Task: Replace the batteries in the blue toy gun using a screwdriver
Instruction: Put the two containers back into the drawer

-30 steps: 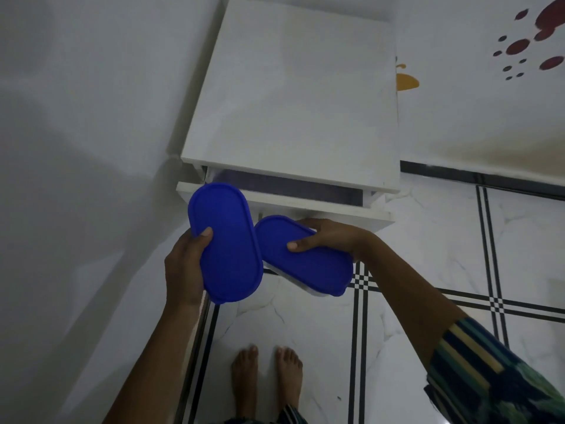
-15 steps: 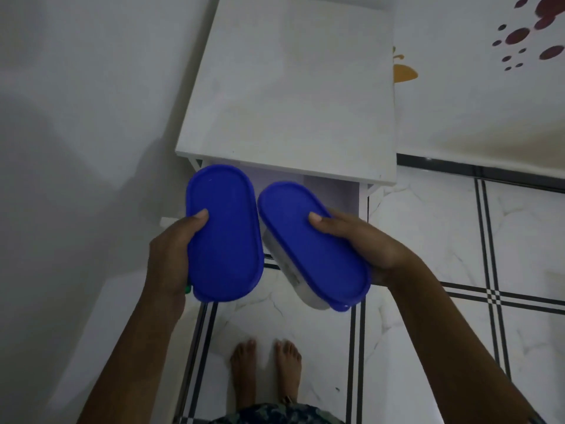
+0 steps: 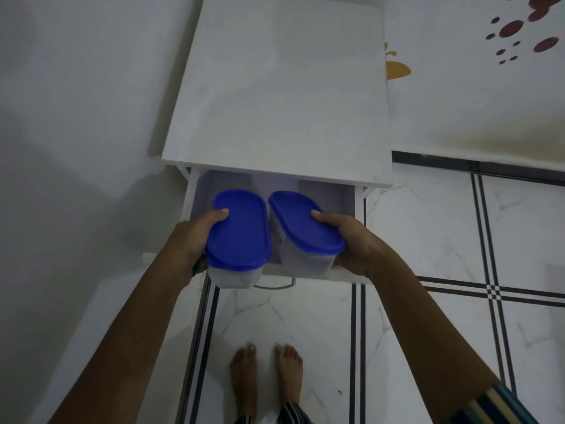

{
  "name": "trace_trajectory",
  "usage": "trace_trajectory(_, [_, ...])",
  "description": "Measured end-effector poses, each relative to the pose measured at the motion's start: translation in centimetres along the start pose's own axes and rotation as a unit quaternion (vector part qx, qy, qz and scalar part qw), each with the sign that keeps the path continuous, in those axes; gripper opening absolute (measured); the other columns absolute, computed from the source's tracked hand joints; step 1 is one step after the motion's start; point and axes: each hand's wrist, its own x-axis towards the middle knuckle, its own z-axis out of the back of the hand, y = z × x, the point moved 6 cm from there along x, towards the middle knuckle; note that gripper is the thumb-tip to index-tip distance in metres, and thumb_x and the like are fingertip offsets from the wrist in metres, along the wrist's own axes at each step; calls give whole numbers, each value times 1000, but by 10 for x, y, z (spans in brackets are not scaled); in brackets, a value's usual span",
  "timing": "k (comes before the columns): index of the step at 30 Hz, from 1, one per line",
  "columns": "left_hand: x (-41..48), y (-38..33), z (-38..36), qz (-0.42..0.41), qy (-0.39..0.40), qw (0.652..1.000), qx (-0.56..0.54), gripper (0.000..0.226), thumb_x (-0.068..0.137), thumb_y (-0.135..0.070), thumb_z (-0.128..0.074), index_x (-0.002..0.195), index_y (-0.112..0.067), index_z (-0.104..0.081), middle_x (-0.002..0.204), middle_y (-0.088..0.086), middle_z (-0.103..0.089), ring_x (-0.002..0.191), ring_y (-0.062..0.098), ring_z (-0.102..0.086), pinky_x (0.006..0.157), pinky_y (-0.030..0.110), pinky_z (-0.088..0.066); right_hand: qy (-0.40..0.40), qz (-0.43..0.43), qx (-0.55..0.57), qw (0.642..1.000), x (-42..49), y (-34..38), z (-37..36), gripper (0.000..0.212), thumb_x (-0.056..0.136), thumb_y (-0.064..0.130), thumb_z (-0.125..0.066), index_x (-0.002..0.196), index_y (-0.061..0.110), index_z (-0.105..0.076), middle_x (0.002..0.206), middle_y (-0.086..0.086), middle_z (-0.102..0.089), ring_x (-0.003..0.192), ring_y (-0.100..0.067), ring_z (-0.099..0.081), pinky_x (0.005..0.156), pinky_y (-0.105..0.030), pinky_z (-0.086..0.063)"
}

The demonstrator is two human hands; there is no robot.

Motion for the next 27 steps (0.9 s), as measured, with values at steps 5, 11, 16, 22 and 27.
trace_trajectory(5, [1, -2, -6, -15, 30, 999, 33, 23, 86, -39, -64, 95, -18, -62, 96, 8, -70, 87, 27, -67, 64, 33, -54, -4, 9, 33, 999, 0, -8, 1, 32, 93, 24, -61, 121, 8, -57, 110, -13, -69, 92, -25, -68, 60, -27, -59])
trace_trajectory(11, [18, -11, -25, -31, 44, 998, 19, 23, 87, -39, -63, 98, -19, -63, 99, 6, -70, 87, 23, -66, 70, 33, -55, -117, 103, -30, 987, 5, 4, 18, 28, 96, 29, -57, 117, 11, -58, 116, -11, -66, 104, -30, -65, 78, -39, -58])
trace_trajectory(16, [37, -8, -53, -51, 57, 996, 43, 19, 91, -40, -57, 88, -21, -63, 91, 1, -69, 85, 20, -65, 77, 36, -54, -225, 178, -120, 950, 14, 9, 28, 26, 102, 31, -45, 101, 8, -57, 105, -12, -64, 96, -27, -62, 85, -43, -53])
trace_trajectory(22, [63, -4, -58, -98, 42, 983, 147, 21, 92, -44, -54, 81, -27, -59, 86, -3, -64, 90, 22, -63, 89, 44, -52, -298, 228, -152, 914, 25, 0, 34, 28, 105, 33, -36, 99, 10, -52, 85, 1, -54, 78, -14, -53, 70, -29, -47])
trace_trajectory(27, [75, 2, -52, -101, 30, 975, 195, 25, 92, -45, -54, 90, -21, -60, 90, -3, -63, 87, 21, -61, 80, 42, -54, -313, 218, -190, 904, 36, -1, 34, 24, 105, 25, -36, 94, 10, -51, 79, 0, -53, 69, -9, -49, 60, -21, -42])
